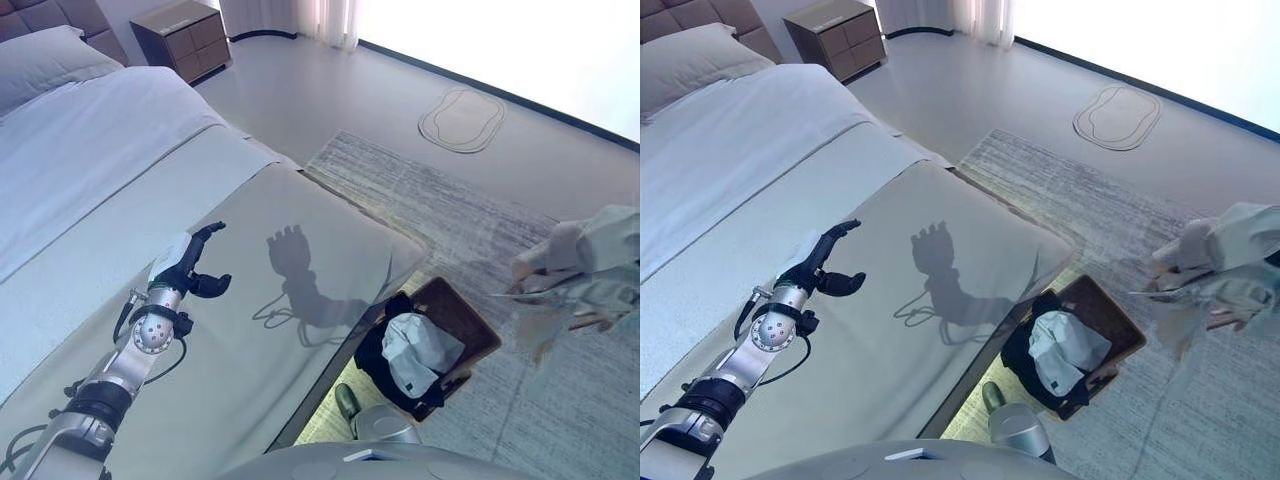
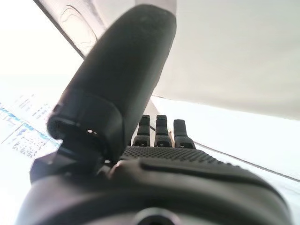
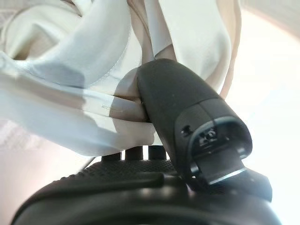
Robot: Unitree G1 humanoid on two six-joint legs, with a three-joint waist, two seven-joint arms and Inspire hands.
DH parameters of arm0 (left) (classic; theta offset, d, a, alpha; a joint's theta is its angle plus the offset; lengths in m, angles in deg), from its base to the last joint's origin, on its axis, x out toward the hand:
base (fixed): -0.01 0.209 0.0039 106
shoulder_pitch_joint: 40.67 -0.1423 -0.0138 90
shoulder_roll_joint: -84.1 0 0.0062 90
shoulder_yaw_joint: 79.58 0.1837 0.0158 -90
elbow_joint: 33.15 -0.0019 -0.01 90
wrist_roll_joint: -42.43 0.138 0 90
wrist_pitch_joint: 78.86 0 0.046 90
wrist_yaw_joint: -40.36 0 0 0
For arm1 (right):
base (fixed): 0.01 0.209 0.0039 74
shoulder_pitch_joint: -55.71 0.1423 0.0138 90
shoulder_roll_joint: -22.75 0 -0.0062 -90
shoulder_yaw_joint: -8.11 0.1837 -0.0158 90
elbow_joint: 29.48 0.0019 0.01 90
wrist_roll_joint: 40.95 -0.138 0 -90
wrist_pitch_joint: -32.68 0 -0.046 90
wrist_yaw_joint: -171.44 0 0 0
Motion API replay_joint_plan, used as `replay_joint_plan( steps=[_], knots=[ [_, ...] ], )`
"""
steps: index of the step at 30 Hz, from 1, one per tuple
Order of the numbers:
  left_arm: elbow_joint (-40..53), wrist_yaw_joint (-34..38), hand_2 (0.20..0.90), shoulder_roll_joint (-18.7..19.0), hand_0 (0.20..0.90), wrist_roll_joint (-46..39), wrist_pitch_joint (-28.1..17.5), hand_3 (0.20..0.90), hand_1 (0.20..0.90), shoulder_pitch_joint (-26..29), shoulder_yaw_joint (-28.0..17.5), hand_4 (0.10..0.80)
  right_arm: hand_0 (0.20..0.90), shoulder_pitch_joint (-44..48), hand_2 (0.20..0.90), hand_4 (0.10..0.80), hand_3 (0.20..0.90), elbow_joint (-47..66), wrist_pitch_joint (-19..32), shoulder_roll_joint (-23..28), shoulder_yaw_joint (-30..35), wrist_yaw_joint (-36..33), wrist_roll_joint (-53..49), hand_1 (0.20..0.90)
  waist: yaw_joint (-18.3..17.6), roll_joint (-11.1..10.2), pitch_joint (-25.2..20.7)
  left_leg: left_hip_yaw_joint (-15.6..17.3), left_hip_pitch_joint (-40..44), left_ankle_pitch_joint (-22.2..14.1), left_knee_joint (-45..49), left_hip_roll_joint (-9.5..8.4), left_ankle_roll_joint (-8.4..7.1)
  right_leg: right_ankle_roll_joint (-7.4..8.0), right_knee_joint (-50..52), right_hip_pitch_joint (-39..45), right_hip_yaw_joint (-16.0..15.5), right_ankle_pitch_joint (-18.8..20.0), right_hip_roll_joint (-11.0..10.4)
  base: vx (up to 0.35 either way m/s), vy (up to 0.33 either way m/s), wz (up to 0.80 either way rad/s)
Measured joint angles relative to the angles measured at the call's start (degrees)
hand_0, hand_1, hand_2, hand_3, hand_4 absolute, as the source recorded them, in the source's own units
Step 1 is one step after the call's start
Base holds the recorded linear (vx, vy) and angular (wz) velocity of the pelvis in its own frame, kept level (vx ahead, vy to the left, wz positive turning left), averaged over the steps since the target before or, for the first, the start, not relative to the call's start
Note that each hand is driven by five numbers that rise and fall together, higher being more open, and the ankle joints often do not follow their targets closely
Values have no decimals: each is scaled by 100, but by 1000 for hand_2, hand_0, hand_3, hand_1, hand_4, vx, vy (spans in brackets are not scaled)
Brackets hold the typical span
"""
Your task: Pick up the clothes from the bed and place them into the basket
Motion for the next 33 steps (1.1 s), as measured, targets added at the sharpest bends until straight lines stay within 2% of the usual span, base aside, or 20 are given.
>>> replay_joint_plan(
  steps=[3, 16, 23, 24, 25, 26, 29, 33],
  knots=[
    [1, -35, 900, -1, 900, 0, 69, 900, 900, 0, 5, 800, 300, 0, 300, 100, 200, -1, 1, -115, -302, 128, 11, 300, 11, 2, -1, -3, -1, 1, 0, 5, -1, 0, -1, 1, -8, 0, 1, 0, 0, 0],
    [2, -94, 900, -22, 900, 1, 115, 900, 900, 0, 5, 800, 300, -4, 300, 100, 200, -27, 97, -835, -601, 163, 124, 300, 34, 4, -1, -66, -17, 3, -3, 5, -2, 1, -10, 14, -89, -1, -13, -4, -4, 2],
    [43, -91, 900, -96, 900, 0, 348, 900, 900, 10, 4, 800, 300, -61, 300, 100, 200, -627, 97, -1333, -1068, 137, 155, 300, 178, 9, -1, -134, -75, 28, 1, 6, -17, 0, -16, -2, -156, 0, -29, -15, -16, 5],
    [43, -92, 900, -100, 900, 0, 348, 900, 900, 12, 5, 800, 361, -58, 361, 171, 271, -718, 97, -1394, -1072, 135, 154, 361, 192, 9, -1, -139, -80, 28, 0, 5, -17, 1, -18, -2, -162, 0, -32, -6, -4, 4],
    [42, -91, 900, -100, 900, 0, 350, 900, 900, 12, 8, 800, 361, -31, 361, 171, 271, -825, 103, -1432, -1125, 135, 154, 361, 229, 10, -1, -144, -83, 28, 0, 4, -17, 1, -20, -4, -167, -1, -36, 0, 0, 0],
    [42, -90, 900, -104, 900, -1, 351, 900, 900, 22, 18, 800, 900, 13, 900, 800, 900, -992, 120, -1453, -1243, 135, 158, 900, 263, 11, 0, -146, -83, 30, 0, 4, -15, 1, -20, -5, -168, -1, -42, 0, 0, 0],
    [50, -90, 900, -106, 900, -2, 350, 900, 900, 59, 74, 800, 900, 174, 900, 800, 900, -1539, 111, -1575, -1490, 129, 161, 900, 318, 15, 2, -162, -88, 34, 1, 4, -13, 1, -21, -2, -188, -1, -50, 19, 8, 3],
    [50, -90, 900, -104, 900, -5, 353, 900, 900, 60, 136, 800, 900, 231, 900, 800, 900, -1961, 135, -1923, -1492, -54, 156, 900, 351, 29, 10, -189, -87, 43, 1, 2, -14, 1, -22, 17, -232, -1, -57, 17, 15, 5]
  ],
)
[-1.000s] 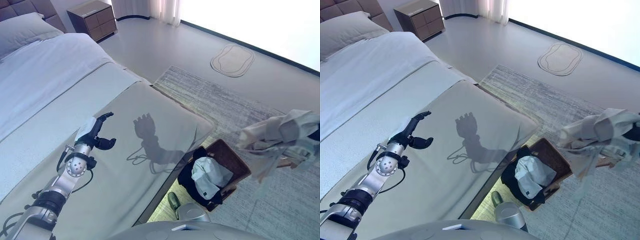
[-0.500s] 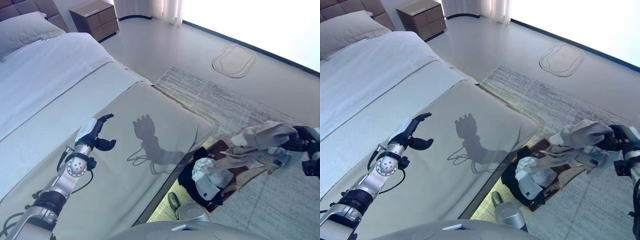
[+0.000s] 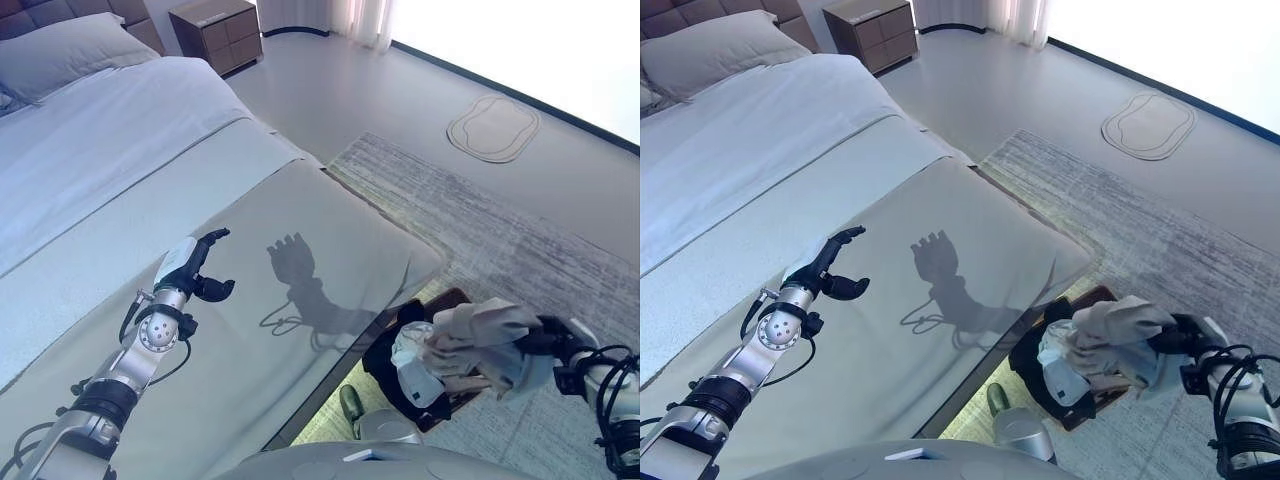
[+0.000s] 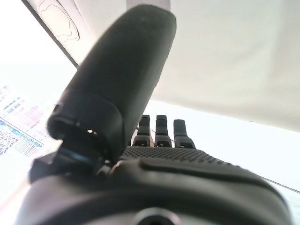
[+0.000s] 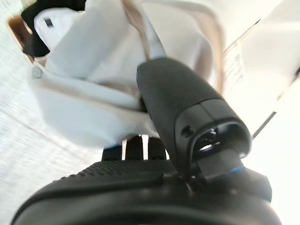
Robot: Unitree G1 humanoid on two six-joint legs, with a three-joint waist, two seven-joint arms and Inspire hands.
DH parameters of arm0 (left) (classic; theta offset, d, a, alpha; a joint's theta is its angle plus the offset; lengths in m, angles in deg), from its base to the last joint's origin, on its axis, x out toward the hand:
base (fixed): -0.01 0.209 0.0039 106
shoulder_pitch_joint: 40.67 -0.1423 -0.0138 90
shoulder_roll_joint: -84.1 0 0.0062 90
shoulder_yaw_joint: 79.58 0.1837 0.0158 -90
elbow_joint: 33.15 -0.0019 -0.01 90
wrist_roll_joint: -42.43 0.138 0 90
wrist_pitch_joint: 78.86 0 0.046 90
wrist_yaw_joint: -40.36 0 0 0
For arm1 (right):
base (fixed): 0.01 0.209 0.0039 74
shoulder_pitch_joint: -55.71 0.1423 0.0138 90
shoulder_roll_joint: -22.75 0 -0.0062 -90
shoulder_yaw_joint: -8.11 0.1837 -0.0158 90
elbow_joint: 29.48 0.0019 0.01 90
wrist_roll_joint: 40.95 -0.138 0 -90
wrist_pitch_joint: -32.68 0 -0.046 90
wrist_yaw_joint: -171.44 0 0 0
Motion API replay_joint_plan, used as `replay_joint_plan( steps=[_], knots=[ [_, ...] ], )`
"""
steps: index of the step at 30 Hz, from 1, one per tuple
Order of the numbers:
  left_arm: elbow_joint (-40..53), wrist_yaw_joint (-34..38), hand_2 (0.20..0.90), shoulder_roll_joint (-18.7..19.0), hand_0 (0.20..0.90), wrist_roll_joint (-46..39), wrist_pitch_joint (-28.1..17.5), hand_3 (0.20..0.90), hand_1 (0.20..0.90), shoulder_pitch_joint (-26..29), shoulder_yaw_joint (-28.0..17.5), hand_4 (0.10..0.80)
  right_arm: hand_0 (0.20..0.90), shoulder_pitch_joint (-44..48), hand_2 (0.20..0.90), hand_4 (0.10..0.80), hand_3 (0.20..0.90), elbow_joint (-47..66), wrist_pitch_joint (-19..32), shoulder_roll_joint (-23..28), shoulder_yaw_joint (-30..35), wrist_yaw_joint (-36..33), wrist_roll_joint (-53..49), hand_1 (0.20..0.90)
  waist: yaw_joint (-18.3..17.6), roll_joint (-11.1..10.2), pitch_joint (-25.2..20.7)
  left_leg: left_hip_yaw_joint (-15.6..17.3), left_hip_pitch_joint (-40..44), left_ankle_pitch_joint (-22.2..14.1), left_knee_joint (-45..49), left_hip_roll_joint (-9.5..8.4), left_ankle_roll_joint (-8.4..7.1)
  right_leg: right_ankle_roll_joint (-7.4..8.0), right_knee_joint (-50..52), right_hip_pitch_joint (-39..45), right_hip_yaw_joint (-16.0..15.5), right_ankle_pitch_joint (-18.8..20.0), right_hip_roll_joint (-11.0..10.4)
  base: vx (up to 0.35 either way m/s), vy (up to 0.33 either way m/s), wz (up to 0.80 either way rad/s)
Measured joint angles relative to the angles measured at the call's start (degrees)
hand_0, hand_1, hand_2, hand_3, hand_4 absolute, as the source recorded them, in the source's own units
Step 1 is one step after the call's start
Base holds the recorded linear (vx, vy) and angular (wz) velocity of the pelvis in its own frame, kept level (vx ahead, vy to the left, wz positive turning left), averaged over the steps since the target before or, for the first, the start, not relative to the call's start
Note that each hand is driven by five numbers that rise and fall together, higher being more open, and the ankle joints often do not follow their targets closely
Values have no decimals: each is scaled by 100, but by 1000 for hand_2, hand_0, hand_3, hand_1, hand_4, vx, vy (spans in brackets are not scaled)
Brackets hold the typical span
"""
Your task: Pick up the clothes from the bed and place them into the basket
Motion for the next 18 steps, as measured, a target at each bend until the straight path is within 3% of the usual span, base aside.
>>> replay_joint_plan(
  steps=[12, 18],
  knots=[
    [11, 2, 900, 0, 900, -109, 14, 900, 900, 8, 68, 800, 900, -27, 900, 800, 900, -107, 338, -197, 43, -363, -452, 900, -67, 165, 90, 20, 65, -1, -18, -2, 4, 5, -5, 65, -10, -5, -24, 4, 11, 0],
    [17, 13, 900, -31, 900, -113, 116, 900, 900, 8, 66, 800, 900, -290, 900, 800, 900, 460, 477, -484, 267, -716, -593, 900, -106, 167, 91, 47, 83, -1, -22, 1, 4, 4, -4, 62, 56, -4, 15, 1, 5, -5]
  ],
)
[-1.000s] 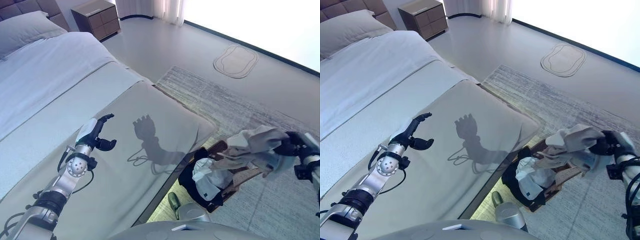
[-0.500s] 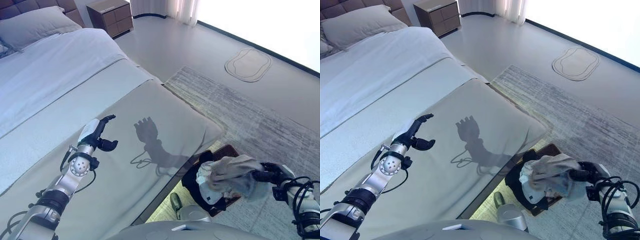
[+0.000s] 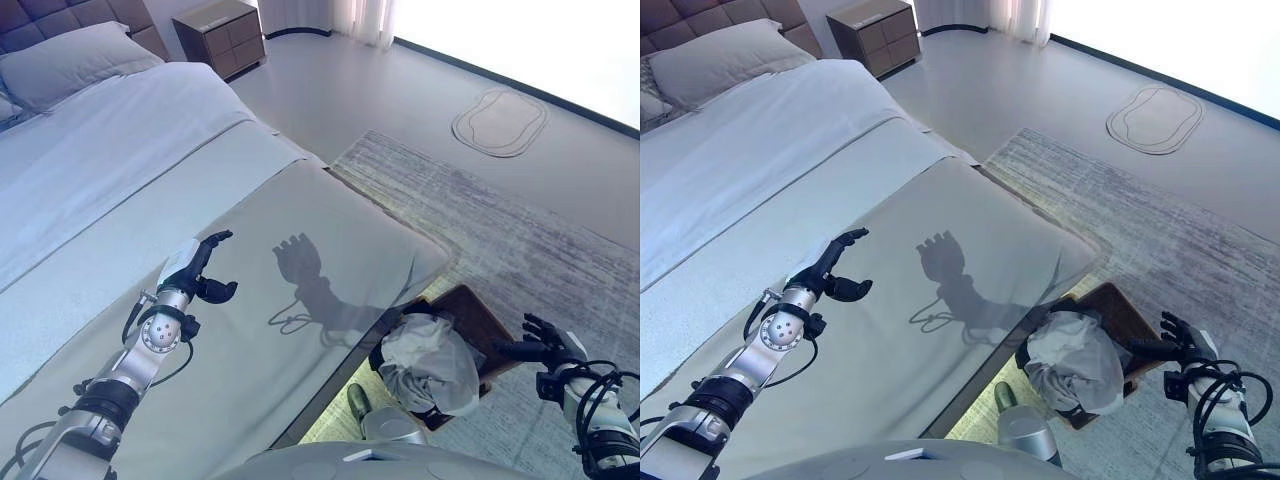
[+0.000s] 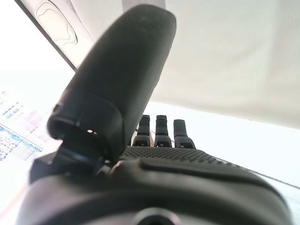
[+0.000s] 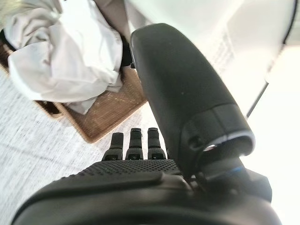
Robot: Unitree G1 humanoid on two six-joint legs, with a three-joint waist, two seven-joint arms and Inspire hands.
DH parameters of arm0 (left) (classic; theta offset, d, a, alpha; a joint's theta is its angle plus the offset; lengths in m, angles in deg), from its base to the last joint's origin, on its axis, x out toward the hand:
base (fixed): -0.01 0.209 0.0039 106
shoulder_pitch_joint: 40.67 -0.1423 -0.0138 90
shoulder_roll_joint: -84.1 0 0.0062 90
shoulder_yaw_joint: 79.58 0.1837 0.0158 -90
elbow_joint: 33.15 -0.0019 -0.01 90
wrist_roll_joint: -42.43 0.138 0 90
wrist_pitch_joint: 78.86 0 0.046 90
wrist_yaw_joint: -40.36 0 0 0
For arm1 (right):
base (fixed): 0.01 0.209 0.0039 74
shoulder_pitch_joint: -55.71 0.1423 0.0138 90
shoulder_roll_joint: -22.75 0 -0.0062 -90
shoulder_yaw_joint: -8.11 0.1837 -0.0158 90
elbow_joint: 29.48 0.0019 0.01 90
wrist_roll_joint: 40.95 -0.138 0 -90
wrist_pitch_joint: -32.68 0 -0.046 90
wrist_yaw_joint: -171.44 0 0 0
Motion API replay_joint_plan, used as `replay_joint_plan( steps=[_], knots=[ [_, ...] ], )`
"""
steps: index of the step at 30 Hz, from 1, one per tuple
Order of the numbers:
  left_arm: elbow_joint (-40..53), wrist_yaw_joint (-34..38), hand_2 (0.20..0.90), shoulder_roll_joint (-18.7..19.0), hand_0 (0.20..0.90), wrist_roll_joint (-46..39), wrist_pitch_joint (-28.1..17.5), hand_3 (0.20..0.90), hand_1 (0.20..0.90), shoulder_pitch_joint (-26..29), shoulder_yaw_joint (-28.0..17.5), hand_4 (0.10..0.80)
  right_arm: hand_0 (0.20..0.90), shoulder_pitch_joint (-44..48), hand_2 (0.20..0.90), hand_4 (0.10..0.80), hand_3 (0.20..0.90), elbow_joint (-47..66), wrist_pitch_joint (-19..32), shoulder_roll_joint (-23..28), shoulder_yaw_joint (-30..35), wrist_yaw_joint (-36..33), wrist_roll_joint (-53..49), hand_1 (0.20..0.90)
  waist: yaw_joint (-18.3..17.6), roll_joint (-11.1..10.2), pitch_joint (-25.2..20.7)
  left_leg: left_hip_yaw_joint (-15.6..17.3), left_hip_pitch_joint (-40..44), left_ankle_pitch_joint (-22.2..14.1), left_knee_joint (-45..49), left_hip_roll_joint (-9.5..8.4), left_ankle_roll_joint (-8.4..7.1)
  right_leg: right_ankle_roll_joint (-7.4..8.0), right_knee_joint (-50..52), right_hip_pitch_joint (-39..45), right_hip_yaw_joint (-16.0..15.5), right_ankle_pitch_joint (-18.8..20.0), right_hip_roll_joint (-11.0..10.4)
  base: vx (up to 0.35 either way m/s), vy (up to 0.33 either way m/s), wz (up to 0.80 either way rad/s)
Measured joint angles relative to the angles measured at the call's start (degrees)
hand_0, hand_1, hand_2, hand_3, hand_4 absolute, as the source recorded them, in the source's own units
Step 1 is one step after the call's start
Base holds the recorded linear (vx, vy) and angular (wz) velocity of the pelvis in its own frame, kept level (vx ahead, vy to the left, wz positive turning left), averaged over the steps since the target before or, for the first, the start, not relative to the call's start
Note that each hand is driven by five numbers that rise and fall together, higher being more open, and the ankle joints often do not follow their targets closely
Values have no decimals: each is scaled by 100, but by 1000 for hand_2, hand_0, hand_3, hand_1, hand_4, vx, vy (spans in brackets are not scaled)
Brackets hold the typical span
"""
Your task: Pick up the clothes from the bed and place them into the basket
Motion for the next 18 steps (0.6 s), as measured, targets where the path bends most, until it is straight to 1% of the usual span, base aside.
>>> replay_joint_plan(
  steps=[4, 8, 12, 16, 18],
  knots=[
    [4, 17, 900, -65, 900, 8, 32, 900, 900, -15, -2, 800, 900, -241, 900, 800, 900, 789, 39, -114, 2, -302, 58, 900, -95, -5, 5, 16, -2, -2, -4, 1, 0, 0, -1, -8, 19, 0, 3, 0, 0, 0],
    [4, 76, 900, -165, 900, 16, 42, 900, 900, -37, -28, 800, 900, -308, 900, 800, 900, 1363, 99, -131, 9, -321, 158, 900, -173, -9, 11, 47, -3, -8, -6, 4, -1, 2, -1, -22, 44, -2, 0, 17, 23, -3],
    [4, 111, 900, -343, 900, 20, 33, 900, 900, -256, -164, 800, 900, -480, 900, 800, 900, 2021, 170, -491, 103, -312, 219, 900, -277, -9, 12, 49, -1, -11, -5, 7, -4, 11, -1, -22, 46, -10, 13, 23, 9, 0],
    [4, 110, 900, -508, 900, 22, 34, 900, 900, -362, -230, 800, 900, -681, 900, 800, 900, 2329, 197, -620, -45, -336, 844, 900, -269, -8, 12, 47, -2, -9, -4, 7, -5, 10, 0, -17, 41, -9, 13, 0, 0, 0],
    [4, 110, 900, -576, 900, 23, 34, 900, 900, -455, -245, 800, 900, -707, 900, 800, 900, 2476, 225, -633, -226, -422, 1364, 900, -276, -8, 13, 45, -3, -10, -5, 12, -5, 11, 0, -17, 41, -10, 7, 0, 0, 0]
  ],
)
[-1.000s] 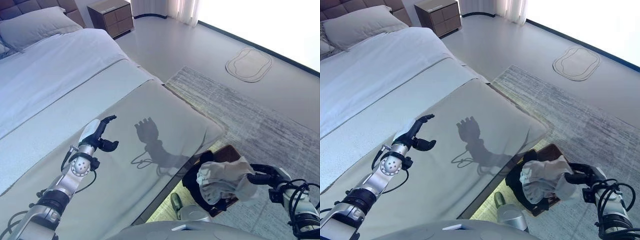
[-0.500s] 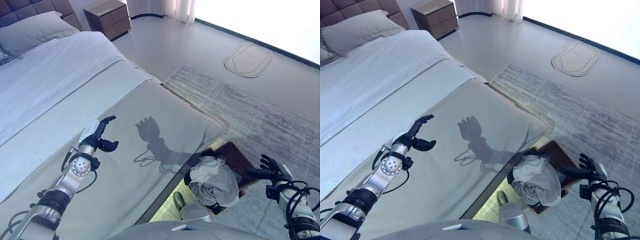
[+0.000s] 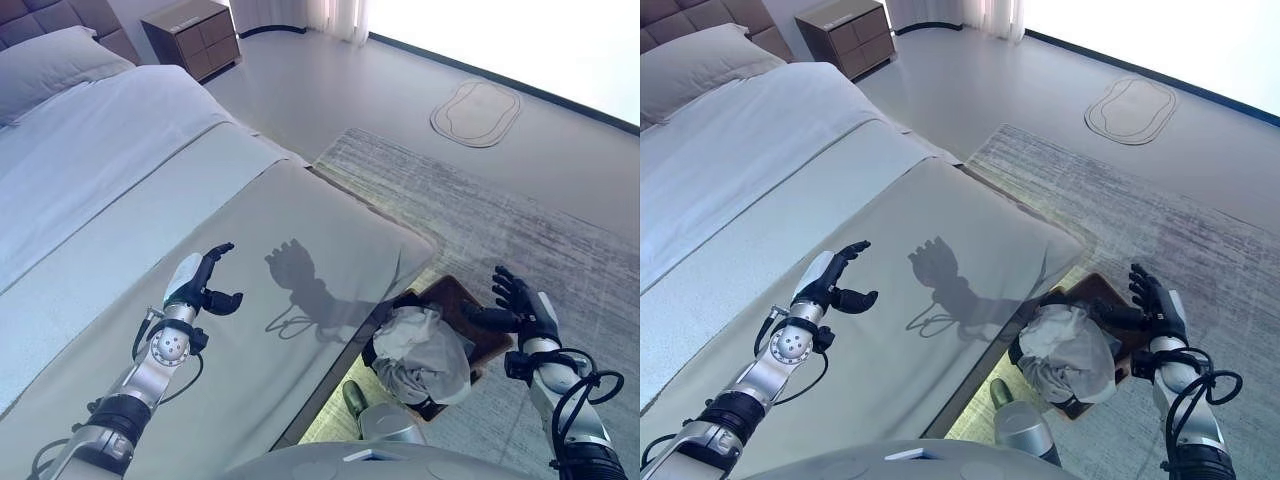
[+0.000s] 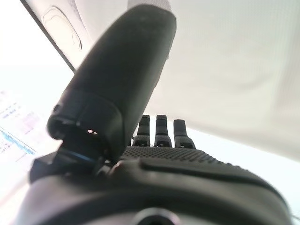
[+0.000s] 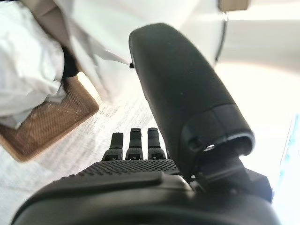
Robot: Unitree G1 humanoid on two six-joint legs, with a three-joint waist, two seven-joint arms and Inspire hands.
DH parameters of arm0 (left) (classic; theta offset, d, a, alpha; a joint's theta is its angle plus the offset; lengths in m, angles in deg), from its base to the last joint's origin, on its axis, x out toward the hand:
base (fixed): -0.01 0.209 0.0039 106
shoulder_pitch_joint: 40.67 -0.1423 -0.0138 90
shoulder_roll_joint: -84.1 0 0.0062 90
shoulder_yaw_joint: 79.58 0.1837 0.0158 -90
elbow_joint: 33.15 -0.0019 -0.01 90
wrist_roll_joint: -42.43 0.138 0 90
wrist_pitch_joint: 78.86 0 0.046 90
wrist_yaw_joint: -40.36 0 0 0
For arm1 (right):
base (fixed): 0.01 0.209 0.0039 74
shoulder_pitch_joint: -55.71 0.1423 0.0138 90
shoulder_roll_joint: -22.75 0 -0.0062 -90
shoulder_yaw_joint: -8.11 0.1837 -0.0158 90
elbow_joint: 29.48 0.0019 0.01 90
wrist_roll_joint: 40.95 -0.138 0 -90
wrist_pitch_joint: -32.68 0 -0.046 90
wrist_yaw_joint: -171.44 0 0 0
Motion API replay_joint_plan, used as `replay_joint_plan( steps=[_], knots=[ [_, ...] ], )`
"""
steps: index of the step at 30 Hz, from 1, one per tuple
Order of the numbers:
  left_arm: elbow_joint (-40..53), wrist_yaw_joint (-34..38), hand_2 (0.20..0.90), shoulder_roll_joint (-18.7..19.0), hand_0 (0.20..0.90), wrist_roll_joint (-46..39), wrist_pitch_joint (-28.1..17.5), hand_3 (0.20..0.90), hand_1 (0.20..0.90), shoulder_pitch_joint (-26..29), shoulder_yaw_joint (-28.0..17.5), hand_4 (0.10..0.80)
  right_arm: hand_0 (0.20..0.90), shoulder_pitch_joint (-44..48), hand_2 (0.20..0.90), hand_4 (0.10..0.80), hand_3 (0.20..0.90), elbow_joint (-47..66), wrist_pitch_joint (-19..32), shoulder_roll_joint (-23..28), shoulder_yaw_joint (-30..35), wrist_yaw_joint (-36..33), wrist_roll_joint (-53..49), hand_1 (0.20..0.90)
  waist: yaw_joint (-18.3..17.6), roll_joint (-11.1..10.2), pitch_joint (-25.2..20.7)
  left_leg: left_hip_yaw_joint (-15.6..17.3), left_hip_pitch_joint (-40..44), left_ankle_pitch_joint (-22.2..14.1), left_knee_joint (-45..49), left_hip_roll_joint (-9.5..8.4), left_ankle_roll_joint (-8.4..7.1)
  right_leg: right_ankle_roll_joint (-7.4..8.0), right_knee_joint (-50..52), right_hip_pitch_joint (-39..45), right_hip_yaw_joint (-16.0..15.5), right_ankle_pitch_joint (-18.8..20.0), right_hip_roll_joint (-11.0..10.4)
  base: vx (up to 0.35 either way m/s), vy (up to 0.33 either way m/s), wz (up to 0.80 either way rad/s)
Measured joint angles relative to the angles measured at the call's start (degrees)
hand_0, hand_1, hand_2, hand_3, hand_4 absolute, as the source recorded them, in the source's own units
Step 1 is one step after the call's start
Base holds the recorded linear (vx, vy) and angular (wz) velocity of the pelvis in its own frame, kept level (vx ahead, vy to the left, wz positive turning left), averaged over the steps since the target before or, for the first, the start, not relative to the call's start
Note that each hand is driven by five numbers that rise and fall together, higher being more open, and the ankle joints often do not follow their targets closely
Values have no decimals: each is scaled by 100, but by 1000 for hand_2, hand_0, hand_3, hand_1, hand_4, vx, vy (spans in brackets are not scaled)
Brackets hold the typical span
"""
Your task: Pick up the clothes from the bed and place them into the basket
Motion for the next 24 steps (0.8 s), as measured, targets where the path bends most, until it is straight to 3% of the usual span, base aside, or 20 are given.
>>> replay_joint_plan(
  steps=[4, 10, 24],
  knots=[
    [0, -15, 900, -236, 900, 1, -1, 900, 900, -96, 17, 800, 900, -39, 900, 800, 900, 394, 77, 4, -292, -12, 584, 900, 17, 1, 1, -34, -3, 0, 0, 6, 0, 5, -1, 8, -17, -3, -16, 8, -2, 2],
    [0, -23, 900, -492, 900, -1, -3, 900, 900, -194, 31, 800, 900, -34, 900, 800, 900, 533, 145, 42, -651, 25, 636, 900, 148, 4, -1, -228, -92, 38, 13, -6, -15, 12, -2, 10, -192, -11, -39, 17, -10, 16],
    [0, -13, 900, -533, 900, -2, -42, 900, 900, -617, -34, 800, 900, 39, 900, 800, 900, 897, 150, 76, -949, -16, 705, 900, 702, 7, -4, -735, -193, 156, 3, -20, -2, 63, -6, 137, -649, -52, -116, 35, -6, 19]
  ],
)
